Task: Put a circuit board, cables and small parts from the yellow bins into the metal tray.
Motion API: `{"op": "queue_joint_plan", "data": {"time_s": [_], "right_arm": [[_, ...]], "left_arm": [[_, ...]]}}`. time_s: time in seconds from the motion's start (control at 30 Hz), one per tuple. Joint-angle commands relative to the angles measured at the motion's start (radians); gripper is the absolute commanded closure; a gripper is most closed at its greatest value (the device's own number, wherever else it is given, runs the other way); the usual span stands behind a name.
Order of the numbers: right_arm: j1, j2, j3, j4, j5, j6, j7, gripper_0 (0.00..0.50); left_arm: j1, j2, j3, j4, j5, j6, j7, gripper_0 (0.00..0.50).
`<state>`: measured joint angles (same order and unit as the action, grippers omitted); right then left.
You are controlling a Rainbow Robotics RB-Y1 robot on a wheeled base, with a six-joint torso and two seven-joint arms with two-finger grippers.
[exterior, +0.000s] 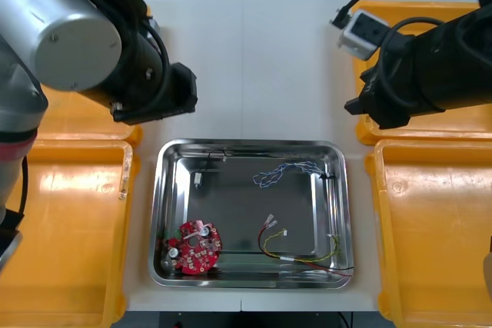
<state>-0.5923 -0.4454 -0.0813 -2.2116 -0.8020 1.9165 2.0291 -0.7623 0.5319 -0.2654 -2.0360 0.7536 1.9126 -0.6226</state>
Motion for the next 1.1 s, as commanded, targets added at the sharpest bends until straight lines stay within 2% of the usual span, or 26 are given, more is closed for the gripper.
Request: {"op": "queue_joint_plan", "data": {"time_s": [0.03,0.2,0.43,0.57,0.83,1.1], "right_arm": [[-0.032,-0.078,-0.060,-0.010,-0.016,0.003,-0.104,0.000],[-0.032,-0.115,-0.084,-0.010,0.037,0.003,-0.230,0.000],[-0.032,-0.153,-0.115,0.001,0.073,0.003,-0.392,0.000],[-0.024,-0.168,-0.147,0.027,0.061,0.003,-0.471,0.000],[0.051,-0.211,-0.187,0.032,0.038,0.003,-0.599,0.000],[0.106,-0.265,-0.190,0.033,0.020,0.003,-0.753,0.000]], "left_arm": [[-0.172,0.076,0.022,0.125,0.050,0.007,-0.048,0.000],[-0.334,0.131,0.012,0.359,0.105,0.006,-0.117,0.000],[-0.465,0.149,-0.024,0.654,0.105,-0.136,-0.247,0.000],[-0.497,0.155,-0.024,0.751,0.076,-0.181,-0.327,0.000],[-0.497,0.188,-0.034,0.866,0.036,-0.257,-0.485,0.000],[-0.497,0.252,-0.100,0.945,0.093,-0.305,-0.689,0.000]]}}
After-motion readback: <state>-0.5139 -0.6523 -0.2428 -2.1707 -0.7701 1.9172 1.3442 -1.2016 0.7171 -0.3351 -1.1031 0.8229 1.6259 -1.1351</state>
